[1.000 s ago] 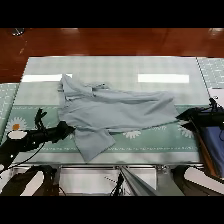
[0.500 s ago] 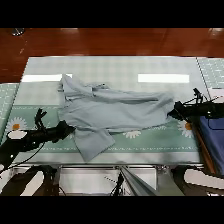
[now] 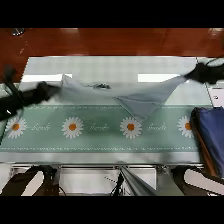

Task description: Fold the shirts.

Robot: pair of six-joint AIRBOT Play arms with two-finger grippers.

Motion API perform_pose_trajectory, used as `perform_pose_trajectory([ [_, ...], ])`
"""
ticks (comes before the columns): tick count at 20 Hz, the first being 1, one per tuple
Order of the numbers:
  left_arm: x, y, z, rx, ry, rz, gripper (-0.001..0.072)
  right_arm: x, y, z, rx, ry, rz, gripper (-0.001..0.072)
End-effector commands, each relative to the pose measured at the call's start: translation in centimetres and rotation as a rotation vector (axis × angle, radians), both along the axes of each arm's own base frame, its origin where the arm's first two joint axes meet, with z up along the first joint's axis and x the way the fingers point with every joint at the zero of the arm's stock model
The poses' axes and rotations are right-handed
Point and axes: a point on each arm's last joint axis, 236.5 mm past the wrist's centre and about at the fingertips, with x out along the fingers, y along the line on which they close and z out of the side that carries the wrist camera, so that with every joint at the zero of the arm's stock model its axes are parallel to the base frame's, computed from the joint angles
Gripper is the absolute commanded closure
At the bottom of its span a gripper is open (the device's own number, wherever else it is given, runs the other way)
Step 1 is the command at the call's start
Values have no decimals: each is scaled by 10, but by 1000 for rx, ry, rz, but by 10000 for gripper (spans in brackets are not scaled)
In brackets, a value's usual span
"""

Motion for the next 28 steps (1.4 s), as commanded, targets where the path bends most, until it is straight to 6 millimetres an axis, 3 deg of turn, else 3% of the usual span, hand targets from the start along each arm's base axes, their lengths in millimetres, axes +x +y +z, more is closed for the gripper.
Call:
perform_pose_trajectory([
  [1,21,19,182,121,-426,74,688,2,4,140,-76,-250,5,692],
  [3,10,42,255,290,-581,154,688,-14,10,195,-119,-365,10,692],
  [5,-16,60,307,419,-650,226,688,-43,21,246,-169,-495,9,692],
  [7,-50,69,344,537,-699,266,688,-84,32,285,-230,-603,-3,692],
  [9,-87,72,364,626,-719,293,688,-126,30,311,-334,-677,-60,692],
  [11,-120,76,361,648,-667,331,688,-165,27,330,-405,-732,-128,692],
  [15,-185,93,348,774,-595,428,688,-229,48,344,-451,-801,-135,692],
  [18,-235,103,344,847,-591,499,688,-256,48,337,-485,-777,-160,692],
  [21,-259,94,341,838,-623,472,688,-267,46,328,-494,-746,-182,692],
  [23,-256,99,333,847,-597,475,688,-264,45,313,-483,-704,-176,692],
  [24,-245,102,322,849,-558,467,688,-258,43,301,-464,-667,-173,692],
  [26,-210,109,288,830,-440,427,688,-236,45,264,-395,-560,-129,692],
  [28,-160,115,237,808,-288,356,688,-203,46,224,-325,-489,-85,692],
])
